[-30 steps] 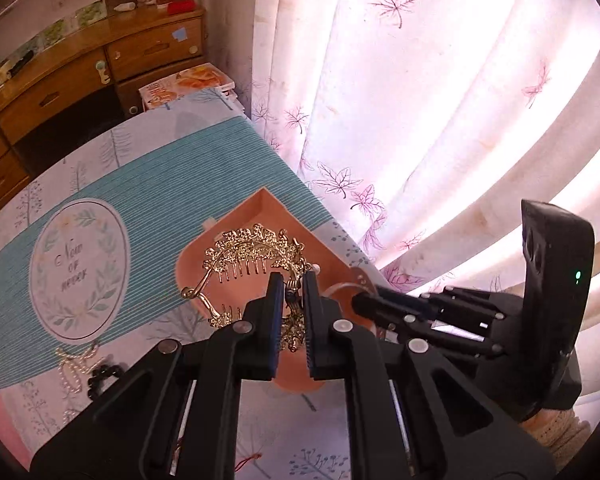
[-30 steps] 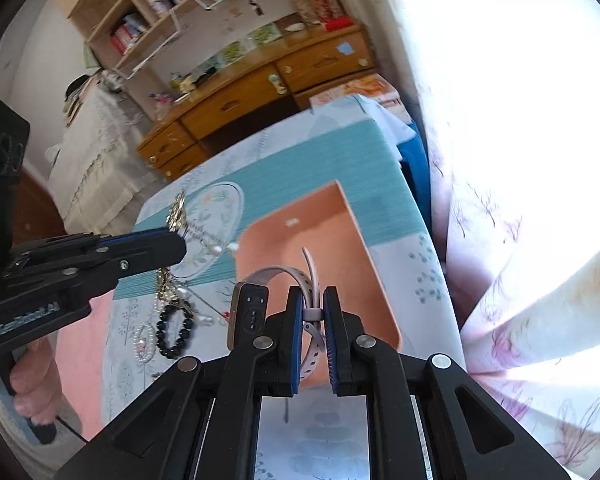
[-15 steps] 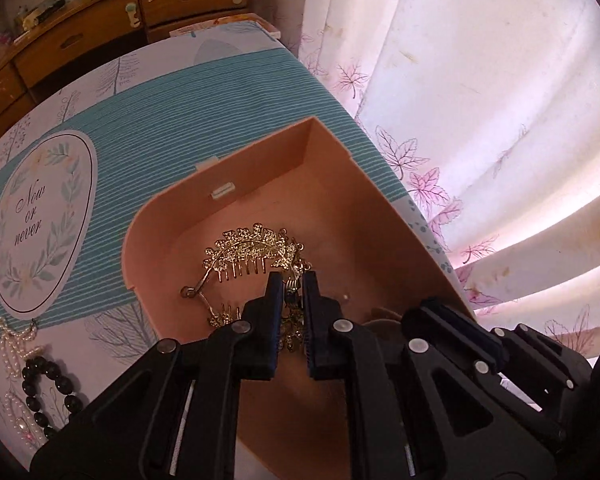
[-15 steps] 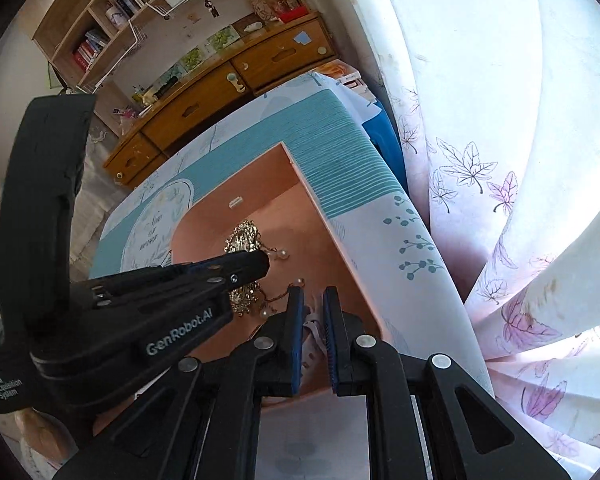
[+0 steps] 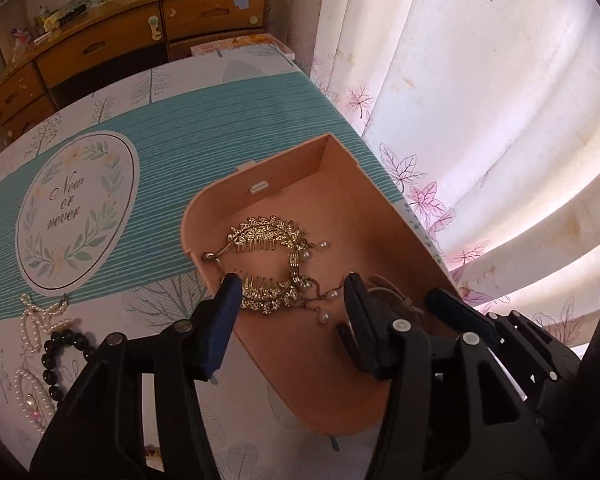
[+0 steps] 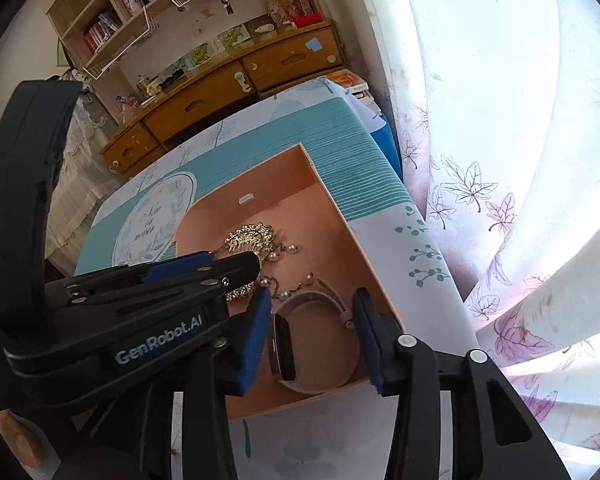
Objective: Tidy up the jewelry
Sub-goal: 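Carry comb and watch into the pink box and open both tools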
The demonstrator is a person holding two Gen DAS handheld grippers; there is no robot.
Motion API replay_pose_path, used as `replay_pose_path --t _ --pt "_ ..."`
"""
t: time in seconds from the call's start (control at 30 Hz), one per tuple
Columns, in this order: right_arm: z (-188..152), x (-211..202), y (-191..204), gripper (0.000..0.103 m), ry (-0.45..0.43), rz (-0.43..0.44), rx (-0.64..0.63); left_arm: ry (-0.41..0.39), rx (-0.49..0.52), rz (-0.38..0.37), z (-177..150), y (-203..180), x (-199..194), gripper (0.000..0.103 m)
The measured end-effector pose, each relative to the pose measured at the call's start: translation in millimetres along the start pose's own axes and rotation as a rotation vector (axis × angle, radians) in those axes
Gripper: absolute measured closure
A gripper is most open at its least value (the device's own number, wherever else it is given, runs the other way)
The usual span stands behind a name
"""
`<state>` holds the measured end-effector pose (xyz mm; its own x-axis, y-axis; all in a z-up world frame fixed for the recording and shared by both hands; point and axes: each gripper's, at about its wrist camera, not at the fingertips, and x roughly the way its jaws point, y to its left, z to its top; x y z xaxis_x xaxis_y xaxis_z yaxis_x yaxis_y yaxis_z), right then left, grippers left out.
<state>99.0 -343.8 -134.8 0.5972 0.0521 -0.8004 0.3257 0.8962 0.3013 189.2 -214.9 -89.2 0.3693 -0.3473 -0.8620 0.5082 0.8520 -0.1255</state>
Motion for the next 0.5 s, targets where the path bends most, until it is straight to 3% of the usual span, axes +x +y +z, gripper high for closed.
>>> replay_pose_path --t 0.23,0.5 --pt "-15 -26 14 0.056 -0.032 0.01 -0.018 -0.093 0.001 0.036 -31 15 -57 0.052" --pt "-45 -58 48 0.056 -0.039 0.017 -0.109 -0.132 -0.041 0.047 -78 41 -111 0.052"
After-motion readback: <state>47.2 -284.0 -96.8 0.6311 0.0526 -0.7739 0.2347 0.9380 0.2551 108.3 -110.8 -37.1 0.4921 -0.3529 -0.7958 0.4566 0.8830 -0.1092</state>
